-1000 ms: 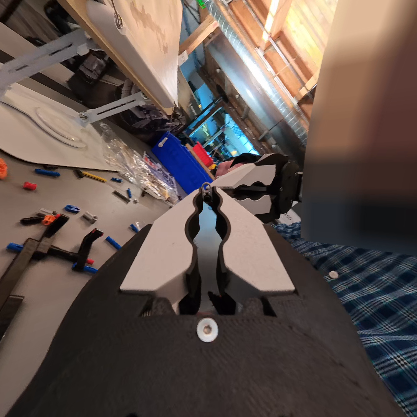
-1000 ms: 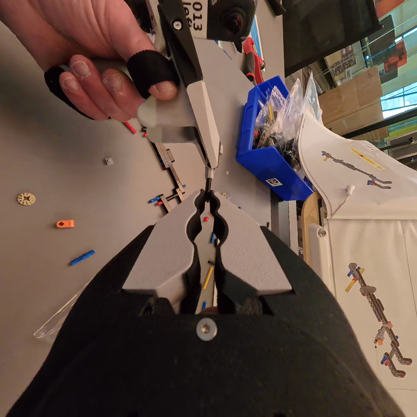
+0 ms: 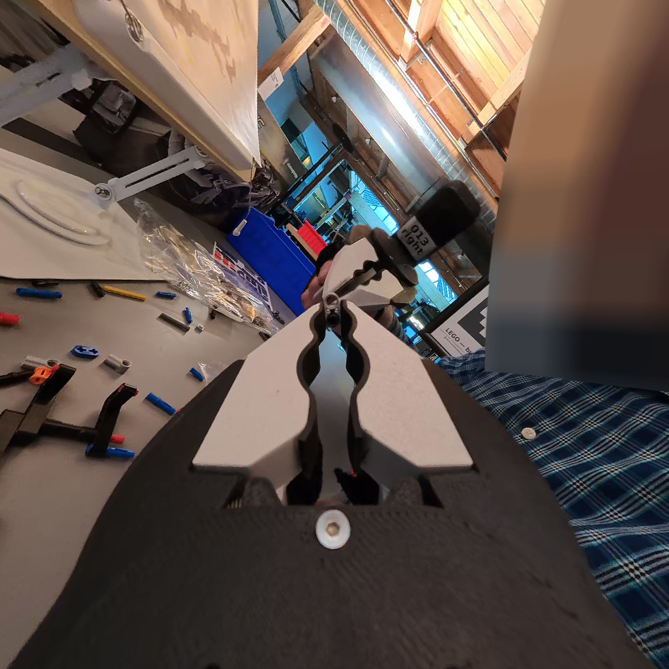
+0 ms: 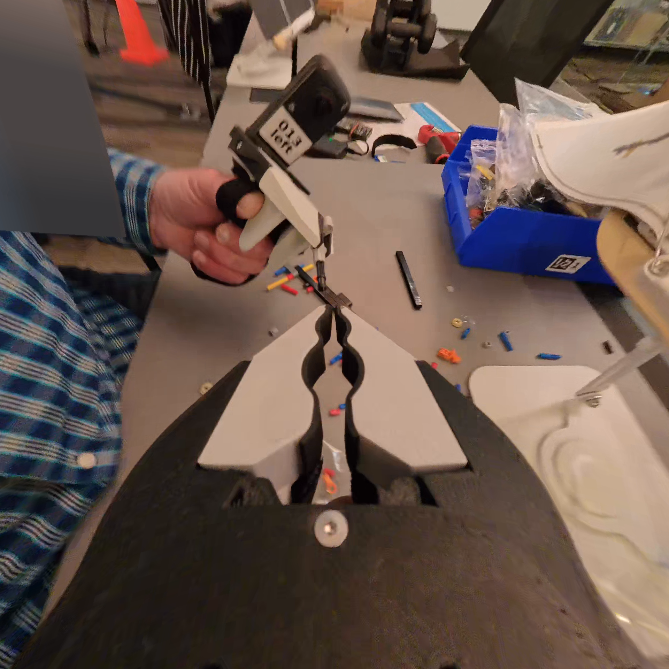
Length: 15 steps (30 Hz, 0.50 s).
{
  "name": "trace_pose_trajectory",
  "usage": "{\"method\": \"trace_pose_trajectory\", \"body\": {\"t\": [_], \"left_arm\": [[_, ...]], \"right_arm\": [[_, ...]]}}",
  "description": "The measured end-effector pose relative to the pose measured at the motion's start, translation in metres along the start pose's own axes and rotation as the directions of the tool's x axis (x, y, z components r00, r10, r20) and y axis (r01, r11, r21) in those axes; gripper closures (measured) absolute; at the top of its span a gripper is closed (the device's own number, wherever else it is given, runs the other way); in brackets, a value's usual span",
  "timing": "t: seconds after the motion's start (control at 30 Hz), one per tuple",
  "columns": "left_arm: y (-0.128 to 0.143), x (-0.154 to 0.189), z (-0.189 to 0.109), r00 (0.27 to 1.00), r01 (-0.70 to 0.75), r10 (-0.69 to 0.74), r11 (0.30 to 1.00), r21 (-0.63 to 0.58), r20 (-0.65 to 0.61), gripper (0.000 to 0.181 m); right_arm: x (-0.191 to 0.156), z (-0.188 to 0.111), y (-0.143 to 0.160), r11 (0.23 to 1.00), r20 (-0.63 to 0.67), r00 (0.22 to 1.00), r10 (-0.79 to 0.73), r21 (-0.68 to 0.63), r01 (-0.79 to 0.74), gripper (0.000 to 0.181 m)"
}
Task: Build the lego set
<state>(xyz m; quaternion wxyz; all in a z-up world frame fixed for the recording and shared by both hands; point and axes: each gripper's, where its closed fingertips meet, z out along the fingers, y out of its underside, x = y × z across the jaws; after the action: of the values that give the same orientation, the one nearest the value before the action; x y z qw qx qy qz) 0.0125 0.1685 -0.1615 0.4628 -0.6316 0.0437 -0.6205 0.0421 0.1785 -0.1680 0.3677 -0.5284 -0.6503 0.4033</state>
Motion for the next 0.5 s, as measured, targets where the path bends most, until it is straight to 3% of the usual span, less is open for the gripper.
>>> {"method": "trace_pose_trajectory", "body": {"t": [0.13,0.5], "left_arm": [[0.0014,0.0054,0.0045,1.000,-0.013,0.013,1.000,0.006,-0.014,0.177],[0.0045,0.0087,0.0106,1.000,-0.008,0.009,1.000,0.009,-0.029,0.177]], "right_arm": [[-0.0074,0.0025,-0.0045,0.980,0.089,0.983,0.161,0.106,-0.170,0.174],[-0.0122,0.0022,-0.0086,0.932,0.173,0.947,0.270,0.200,-0.302,0.178]]}}
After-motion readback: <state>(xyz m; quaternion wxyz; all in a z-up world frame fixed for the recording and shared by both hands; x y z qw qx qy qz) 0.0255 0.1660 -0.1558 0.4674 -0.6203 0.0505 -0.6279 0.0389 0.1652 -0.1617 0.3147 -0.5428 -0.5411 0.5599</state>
